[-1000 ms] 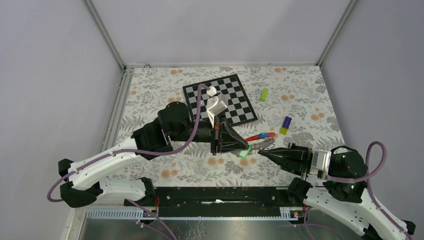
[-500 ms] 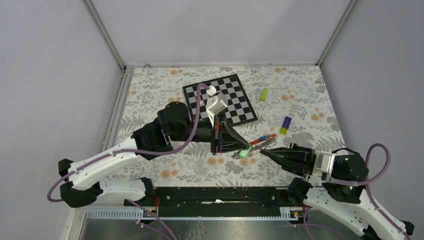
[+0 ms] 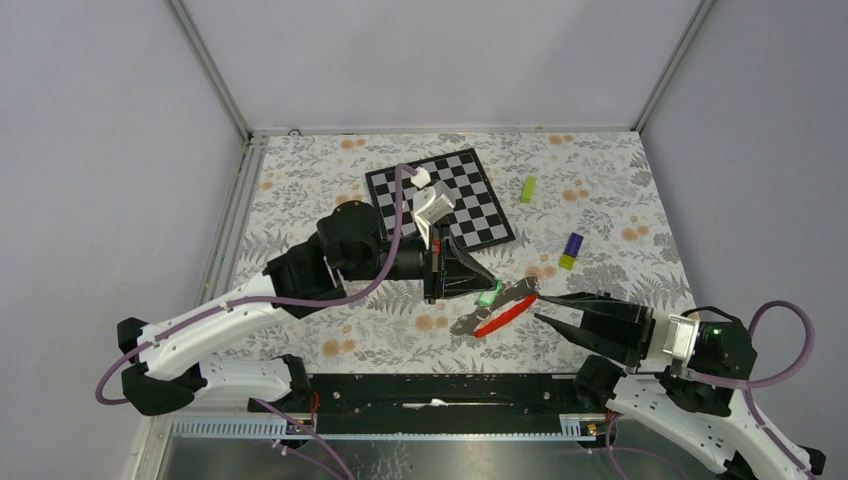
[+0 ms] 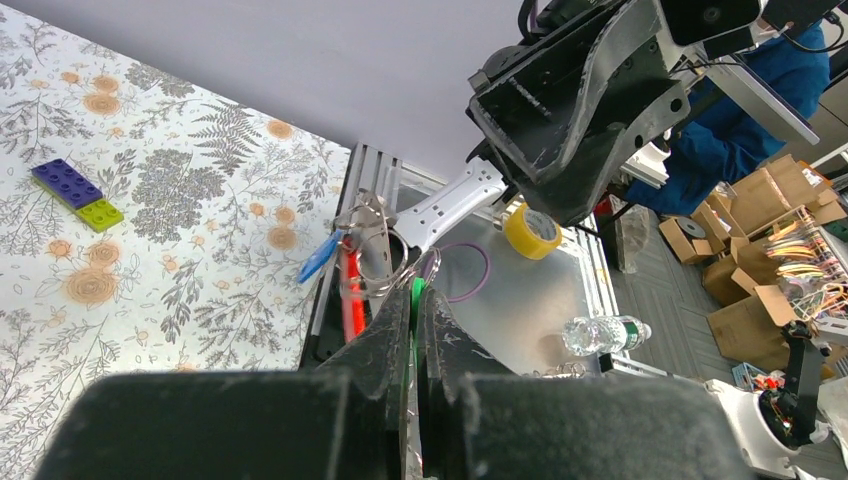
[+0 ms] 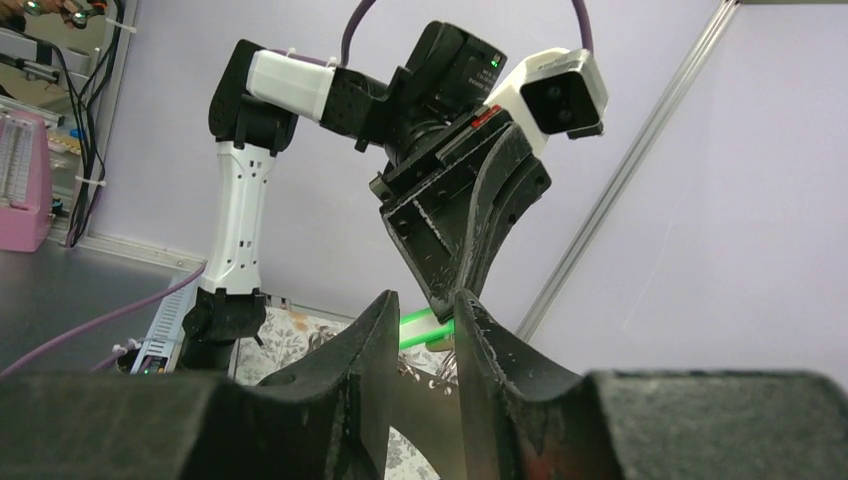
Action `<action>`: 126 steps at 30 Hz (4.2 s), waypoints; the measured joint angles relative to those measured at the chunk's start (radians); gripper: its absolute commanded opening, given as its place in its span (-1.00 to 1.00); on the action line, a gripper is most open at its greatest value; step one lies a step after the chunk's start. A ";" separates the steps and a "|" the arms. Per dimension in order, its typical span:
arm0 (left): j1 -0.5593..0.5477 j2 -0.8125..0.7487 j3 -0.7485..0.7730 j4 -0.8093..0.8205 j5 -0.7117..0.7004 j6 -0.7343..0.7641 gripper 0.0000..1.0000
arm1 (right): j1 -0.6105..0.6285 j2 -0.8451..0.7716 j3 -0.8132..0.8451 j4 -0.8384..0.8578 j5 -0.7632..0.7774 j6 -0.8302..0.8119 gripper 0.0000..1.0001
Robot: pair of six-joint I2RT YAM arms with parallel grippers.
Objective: Remove the keys from the keyring
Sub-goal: Remove the key from the keyring.
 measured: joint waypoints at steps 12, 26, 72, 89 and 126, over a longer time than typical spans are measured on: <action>0.000 0.011 0.000 0.000 -0.010 0.004 -1.00 | 0.000 0.046 0.066 -0.111 0.027 0.010 -0.47; 0.000 0.012 0.000 0.000 -0.014 0.004 -1.00 | 0.000 0.093 0.042 -0.164 0.116 0.018 -0.40; 0.000 0.012 0.000 0.001 -0.016 0.003 -1.00 | 0.000 0.105 0.007 -0.146 0.154 0.002 -1.00; -0.003 0.012 0.000 0.000 -0.024 -0.001 -1.00 | 0.000 0.055 -0.019 -0.125 0.138 -0.008 -1.00; 0.010 0.010 0.001 -0.005 -0.068 -0.011 -1.00 | 0.000 -0.010 -0.053 0.010 0.132 0.030 -0.38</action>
